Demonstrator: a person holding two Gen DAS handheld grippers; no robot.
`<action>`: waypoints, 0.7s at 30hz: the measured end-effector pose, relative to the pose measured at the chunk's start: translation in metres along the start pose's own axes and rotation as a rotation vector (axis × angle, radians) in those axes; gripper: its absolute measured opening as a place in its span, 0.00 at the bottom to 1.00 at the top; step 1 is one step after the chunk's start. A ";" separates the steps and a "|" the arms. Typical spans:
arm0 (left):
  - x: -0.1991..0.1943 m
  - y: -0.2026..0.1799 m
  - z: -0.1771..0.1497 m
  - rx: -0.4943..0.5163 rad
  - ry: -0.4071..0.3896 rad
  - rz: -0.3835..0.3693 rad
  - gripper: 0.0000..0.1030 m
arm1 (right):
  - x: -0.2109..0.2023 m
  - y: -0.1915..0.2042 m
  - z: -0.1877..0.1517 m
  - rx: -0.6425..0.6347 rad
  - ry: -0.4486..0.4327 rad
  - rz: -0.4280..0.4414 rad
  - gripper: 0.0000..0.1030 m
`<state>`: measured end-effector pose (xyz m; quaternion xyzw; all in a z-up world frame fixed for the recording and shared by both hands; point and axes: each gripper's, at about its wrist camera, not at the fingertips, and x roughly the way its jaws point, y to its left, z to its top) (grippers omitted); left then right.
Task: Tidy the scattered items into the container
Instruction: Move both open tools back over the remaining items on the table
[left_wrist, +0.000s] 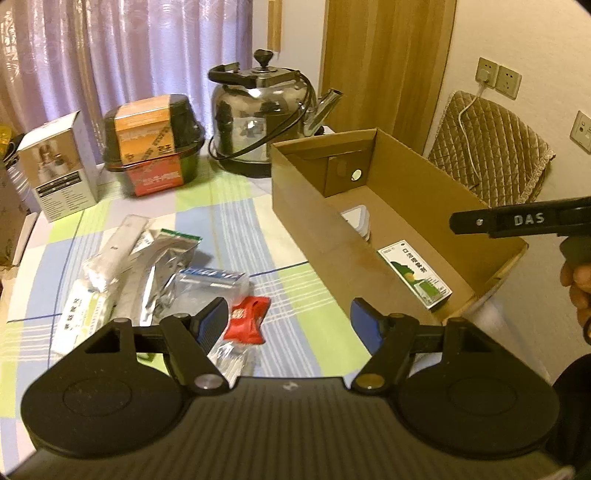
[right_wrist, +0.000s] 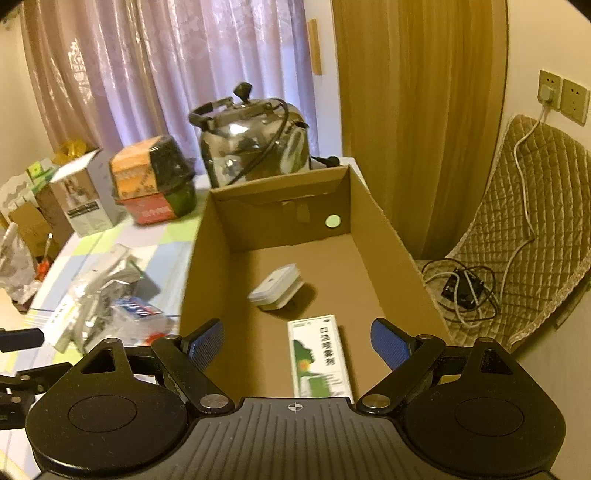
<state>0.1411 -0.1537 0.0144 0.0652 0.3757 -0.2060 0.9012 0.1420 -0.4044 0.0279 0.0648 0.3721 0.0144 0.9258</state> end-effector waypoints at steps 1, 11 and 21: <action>-0.005 0.002 -0.003 -0.004 -0.002 0.005 0.69 | -0.005 0.003 -0.001 0.002 -0.005 0.006 0.89; -0.051 0.041 -0.045 -0.079 0.011 0.094 0.71 | -0.052 0.059 -0.021 -0.020 -0.057 0.106 0.89; -0.093 0.077 -0.083 -0.168 0.022 0.166 0.73 | -0.064 0.120 -0.050 -0.071 0.002 0.197 0.89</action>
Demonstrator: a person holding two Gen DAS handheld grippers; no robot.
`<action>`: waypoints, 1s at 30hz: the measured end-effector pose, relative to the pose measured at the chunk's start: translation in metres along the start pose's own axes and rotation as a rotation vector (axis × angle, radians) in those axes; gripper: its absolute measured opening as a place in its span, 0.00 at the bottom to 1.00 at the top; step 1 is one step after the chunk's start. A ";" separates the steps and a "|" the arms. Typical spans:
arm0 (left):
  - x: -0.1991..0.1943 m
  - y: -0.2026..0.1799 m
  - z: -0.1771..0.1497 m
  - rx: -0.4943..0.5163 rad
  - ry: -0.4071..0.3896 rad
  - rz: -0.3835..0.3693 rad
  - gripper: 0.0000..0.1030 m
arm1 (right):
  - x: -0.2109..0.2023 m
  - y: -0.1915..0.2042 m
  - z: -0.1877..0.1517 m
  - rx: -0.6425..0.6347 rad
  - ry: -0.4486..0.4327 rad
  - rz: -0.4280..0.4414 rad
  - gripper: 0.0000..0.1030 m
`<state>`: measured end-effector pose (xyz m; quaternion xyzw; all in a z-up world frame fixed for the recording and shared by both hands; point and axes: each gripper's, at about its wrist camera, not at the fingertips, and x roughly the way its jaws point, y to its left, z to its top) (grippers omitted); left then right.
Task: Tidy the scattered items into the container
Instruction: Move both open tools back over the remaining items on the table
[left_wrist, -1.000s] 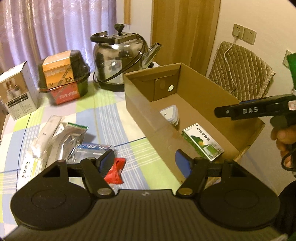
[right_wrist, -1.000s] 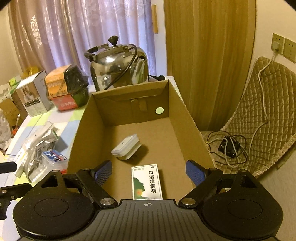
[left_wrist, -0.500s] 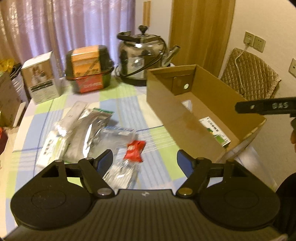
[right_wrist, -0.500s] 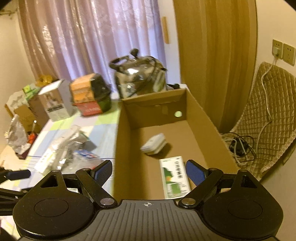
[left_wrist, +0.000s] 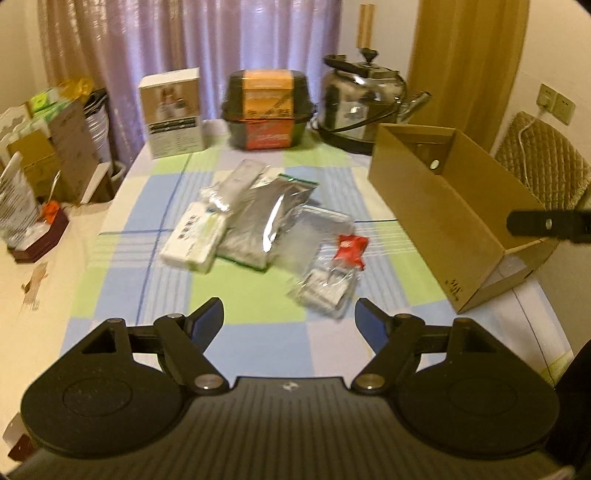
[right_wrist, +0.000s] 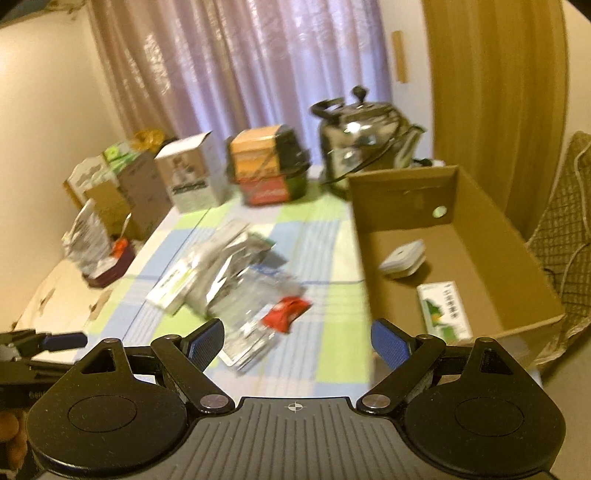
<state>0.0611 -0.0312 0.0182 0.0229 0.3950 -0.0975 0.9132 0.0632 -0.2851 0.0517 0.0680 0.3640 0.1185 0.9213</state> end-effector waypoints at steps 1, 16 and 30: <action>-0.003 0.004 -0.002 -0.007 0.001 0.003 0.74 | 0.001 0.006 -0.003 -0.010 0.011 0.011 0.89; -0.027 0.030 -0.016 -0.070 -0.031 0.020 0.76 | 0.016 0.050 -0.025 -0.123 0.129 0.069 0.89; -0.027 0.038 -0.019 -0.087 -0.027 0.022 0.77 | 0.030 0.056 -0.030 -0.052 0.163 0.070 0.89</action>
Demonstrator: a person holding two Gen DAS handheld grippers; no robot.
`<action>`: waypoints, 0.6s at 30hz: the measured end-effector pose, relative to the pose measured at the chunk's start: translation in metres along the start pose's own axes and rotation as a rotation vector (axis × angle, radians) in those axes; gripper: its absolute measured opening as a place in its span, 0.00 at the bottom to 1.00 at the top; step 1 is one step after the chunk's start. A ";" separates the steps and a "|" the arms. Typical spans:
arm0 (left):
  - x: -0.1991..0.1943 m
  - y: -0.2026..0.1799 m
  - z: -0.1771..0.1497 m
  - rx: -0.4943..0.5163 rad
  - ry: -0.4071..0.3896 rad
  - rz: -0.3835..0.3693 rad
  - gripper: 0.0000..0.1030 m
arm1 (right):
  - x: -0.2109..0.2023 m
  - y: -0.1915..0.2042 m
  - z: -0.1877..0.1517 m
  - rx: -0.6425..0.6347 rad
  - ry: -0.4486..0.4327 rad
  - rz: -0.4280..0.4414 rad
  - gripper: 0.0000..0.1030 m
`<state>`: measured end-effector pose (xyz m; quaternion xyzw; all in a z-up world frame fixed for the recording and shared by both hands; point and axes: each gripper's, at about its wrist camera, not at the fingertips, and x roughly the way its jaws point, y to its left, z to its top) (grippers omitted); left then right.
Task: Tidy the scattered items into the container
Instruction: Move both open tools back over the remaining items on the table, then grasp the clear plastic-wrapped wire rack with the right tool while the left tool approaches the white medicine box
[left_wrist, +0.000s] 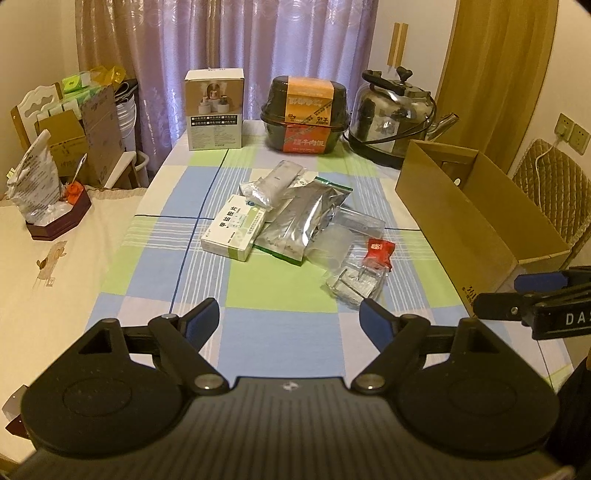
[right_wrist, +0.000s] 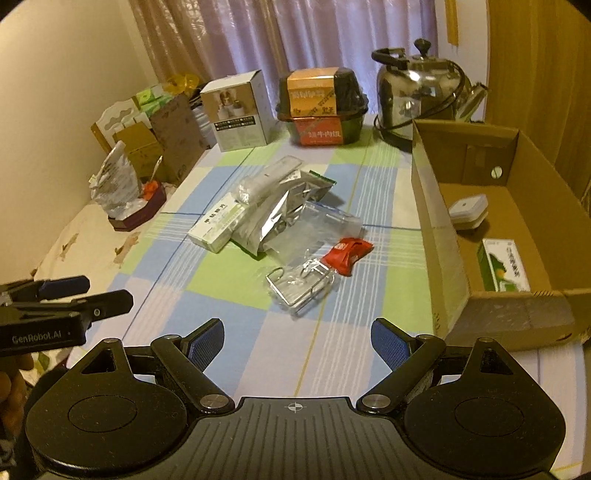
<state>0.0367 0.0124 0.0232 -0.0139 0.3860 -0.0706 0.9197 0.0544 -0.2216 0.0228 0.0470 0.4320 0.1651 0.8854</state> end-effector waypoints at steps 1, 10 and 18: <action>0.000 0.001 0.000 -0.001 0.002 0.001 0.78 | 0.002 0.000 0.000 0.012 0.002 0.003 0.89; 0.012 0.014 -0.001 -0.010 0.020 0.021 0.79 | 0.028 0.002 0.003 0.112 0.012 -0.003 0.89; 0.033 0.035 0.004 -0.024 0.039 0.041 0.80 | 0.072 -0.003 0.004 0.257 0.017 -0.035 0.89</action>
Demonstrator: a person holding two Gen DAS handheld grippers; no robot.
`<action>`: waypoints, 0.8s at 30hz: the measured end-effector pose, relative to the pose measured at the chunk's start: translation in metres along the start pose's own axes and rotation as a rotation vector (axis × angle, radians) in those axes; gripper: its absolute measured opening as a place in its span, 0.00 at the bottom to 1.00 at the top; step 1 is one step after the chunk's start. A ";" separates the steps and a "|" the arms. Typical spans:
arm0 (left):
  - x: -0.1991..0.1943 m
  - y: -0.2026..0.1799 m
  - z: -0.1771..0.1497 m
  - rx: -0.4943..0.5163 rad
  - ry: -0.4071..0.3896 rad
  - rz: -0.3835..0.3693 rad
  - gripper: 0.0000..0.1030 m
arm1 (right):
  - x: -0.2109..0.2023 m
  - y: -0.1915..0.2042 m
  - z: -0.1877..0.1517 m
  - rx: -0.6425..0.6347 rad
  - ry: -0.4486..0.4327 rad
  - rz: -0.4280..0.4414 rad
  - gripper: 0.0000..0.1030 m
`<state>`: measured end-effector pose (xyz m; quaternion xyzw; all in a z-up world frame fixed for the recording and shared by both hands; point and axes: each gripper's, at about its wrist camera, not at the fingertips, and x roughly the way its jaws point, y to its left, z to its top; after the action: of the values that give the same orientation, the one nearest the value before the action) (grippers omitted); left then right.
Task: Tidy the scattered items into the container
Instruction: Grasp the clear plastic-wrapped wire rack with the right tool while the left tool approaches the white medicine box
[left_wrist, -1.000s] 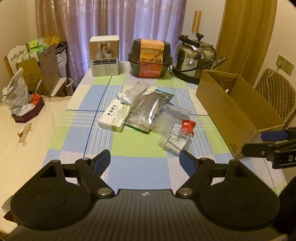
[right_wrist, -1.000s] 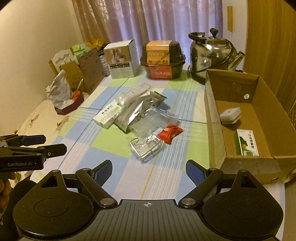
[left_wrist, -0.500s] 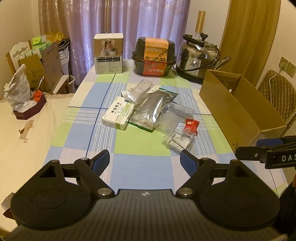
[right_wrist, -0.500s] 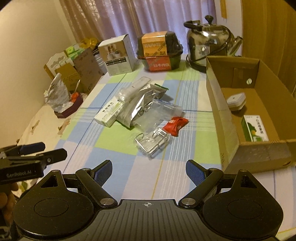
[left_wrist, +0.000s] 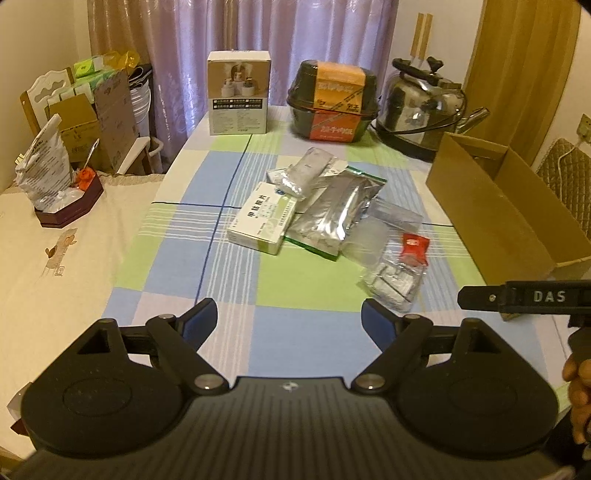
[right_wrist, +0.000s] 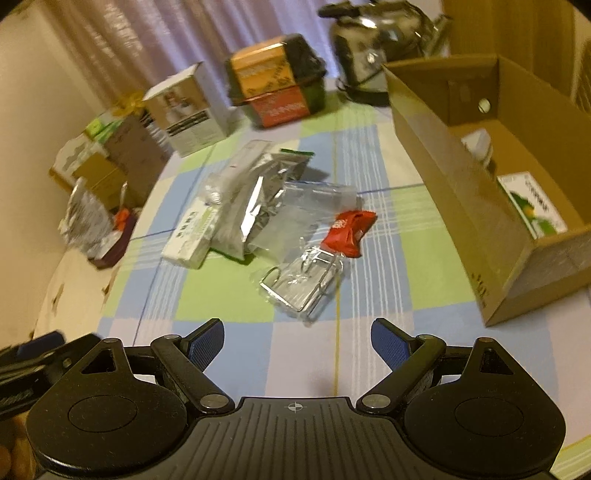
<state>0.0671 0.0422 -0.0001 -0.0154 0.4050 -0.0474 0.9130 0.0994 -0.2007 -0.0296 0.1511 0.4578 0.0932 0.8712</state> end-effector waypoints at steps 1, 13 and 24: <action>0.004 0.003 0.002 0.003 0.003 0.003 0.80 | 0.006 -0.001 0.001 0.018 -0.001 -0.005 0.89; 0.059 0.039 0.029 -0.015 0.021 0.022 0.81 | 0.078 0.015 0.002 0.152 -0.098 -0.056 0.89; 0.114 0.056 0.046 0.046 0.049 0.018 0.82 | 0.127 0.012 0.009 0.300 -0.117 -0.187 0.89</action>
<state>0.1816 0.0857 -0.0571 0.0106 0.4263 -0.0490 0.9032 0.1776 -0.1529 -0.1181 0.2414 0.4272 -0.0664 0.8688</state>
